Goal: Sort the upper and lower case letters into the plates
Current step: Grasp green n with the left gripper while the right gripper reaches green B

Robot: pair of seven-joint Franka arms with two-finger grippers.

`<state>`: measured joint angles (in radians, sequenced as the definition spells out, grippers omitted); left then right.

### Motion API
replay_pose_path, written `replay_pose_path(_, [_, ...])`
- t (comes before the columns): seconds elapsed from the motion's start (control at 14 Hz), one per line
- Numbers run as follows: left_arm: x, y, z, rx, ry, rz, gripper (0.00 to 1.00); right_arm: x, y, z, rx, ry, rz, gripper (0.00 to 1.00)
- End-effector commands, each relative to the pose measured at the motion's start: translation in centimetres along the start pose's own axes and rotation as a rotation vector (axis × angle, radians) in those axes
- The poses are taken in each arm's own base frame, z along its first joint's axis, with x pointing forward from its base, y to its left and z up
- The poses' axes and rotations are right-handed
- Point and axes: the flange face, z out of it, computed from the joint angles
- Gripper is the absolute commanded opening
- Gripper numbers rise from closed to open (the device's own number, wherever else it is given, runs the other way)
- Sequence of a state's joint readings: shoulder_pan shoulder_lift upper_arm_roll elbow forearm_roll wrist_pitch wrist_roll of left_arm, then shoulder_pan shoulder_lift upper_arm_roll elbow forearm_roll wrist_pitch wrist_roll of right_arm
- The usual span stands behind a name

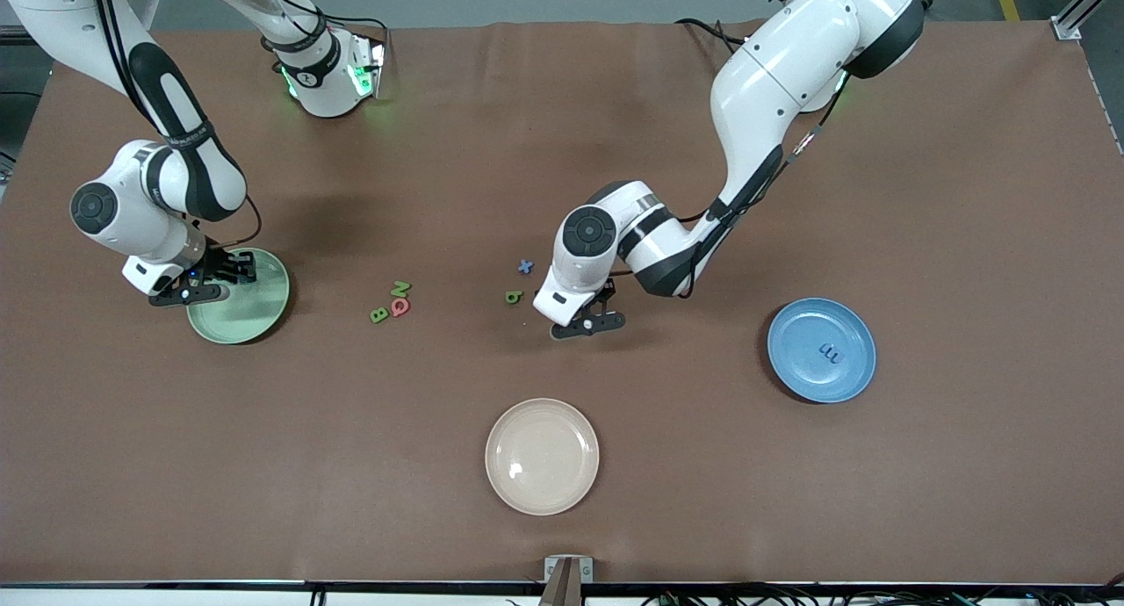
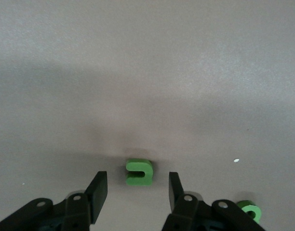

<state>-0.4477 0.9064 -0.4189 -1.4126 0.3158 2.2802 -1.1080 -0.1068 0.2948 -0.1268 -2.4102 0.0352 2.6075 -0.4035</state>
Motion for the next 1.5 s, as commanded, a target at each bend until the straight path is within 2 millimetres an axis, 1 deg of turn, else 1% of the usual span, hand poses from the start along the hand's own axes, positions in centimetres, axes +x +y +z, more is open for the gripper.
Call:
replay_pose_path(0.0, [0.3, 0.7, 0.8, 0.013, 0.029, -0.007, 0.57, 0.6, -1.5, -2.2, 0.010, -0.015, -0.035, 1.00])
replay_pose_path(0.07, [0.1, 0.8, 1.0, 0.017, 0.033, -0.003, 0.57, 1.4, -2.4, -3.2, 0.016, -0.031, -0.030, 1.00])
replay_pose_path(0.21, [0.0, 0.7, 1.2, 0.024, 0.035, -0.003, 0.55, 3.6, -5.3, -4.6, 0.013, -0.050, 0.062, 1.00])
replay_pose_path(0.29, [0.0, 0.7, 1.3, 0.025, 0.034, -0.003, 0.54, 4.5, -6.8, -5.1, 0.007, -0.058, 0.149, 1.00])
replay_pose_path(0.43, [-0.1, 0.7, 1.6, 0.028, 0.030, -0.001, 0.48, 6.2, -9.3, -6.2, -0.005, -0.055, 0.327, 1.00])
replay_pose_path(0.57, [-0.1, 0.6, 1.8, 0.032, 0.025, -0.006, 0.38, 7.4, -11.7, -6.4, 0.000, -0.038, 0.535, 1.00])
replay_pose_path(0.71, [-0.1, 0.4, 1.8, 0.036, 0.019, -0.011, 0.27, 8.9, -14.7, -5.5, -0.009, -0.044, 0.771, 1.00])
replay_pose_path(0.79, [0.2, 0.3, 1.7, 0.035, 0.021, -0.013, 0.21, 9.8, -16.1, -5.2, -0.007, -0.042, 0.930, 1.00])
replay_pose_path(0.86, [0.6, 0.1, 1.3, 0.034, 0.025, -0.019, 0.13, 10.8, -17.1, -5.3, 0.006, -0.039, 1.073, 1.00])
replay_pose_path(0.93, [1.2, -0.2, 0.4, 0.034, 0.033, -0.024, 0.07, 11.7, -18.6, -5.0, 0.018, -0.041, 1.189, 1.00])
replay_pose_path(1.0, [2.7, -1.1, -0.9, 0.030, 0.046, -0.049, 0.04, 12.5, -19.5, -4.7, 0.020, -0.041, 1.258, 1.00])
replay_pose_path(1.07, [4.4, -2.3, -2.1, 0.030, 0.052, -0.078, 0.02, 13.2, -20.3, -4.2, 0.016, -0.039, 1.290, 1.00])
replay_pose_path(1.14, [6.2, -4.0, -3.5, 0.043, 0.053, -0.109, 0.02, 13.5, -21.1, -3.6, 0.011, -0.040, 1.285, 1.00])
replay_pose_path(1.21, [7.4, -5.4, -4.7, 0.069, 0.046, -0.136, 0.02, 13.7, -21.8, -3.0, 0.016, -0.031, 1.276, 1.00])
replay_pose_path(1.29, [8.5, -7.1, -6.0, 0.097, 0.041, -0.160, 0.02, 13.9, -22.7, -2.1, 0.022, -0.011, 1.263, 1.00])
replay_pose_path(1.36, [10.2, -9.9, -7.0, 0.118, 0.029, -0.201, 0.02, 14.0, -23.1, -1.3, 0.022, -0.001, 1.260, 1.00])
replay_pose_path(1.43, [11.0, -11.4, -8.4, 0.110, 0.027, -0.222, 0.02, 13.9, -23.4, -0.9, 0.019, -0.003, 1.254, 1.00])
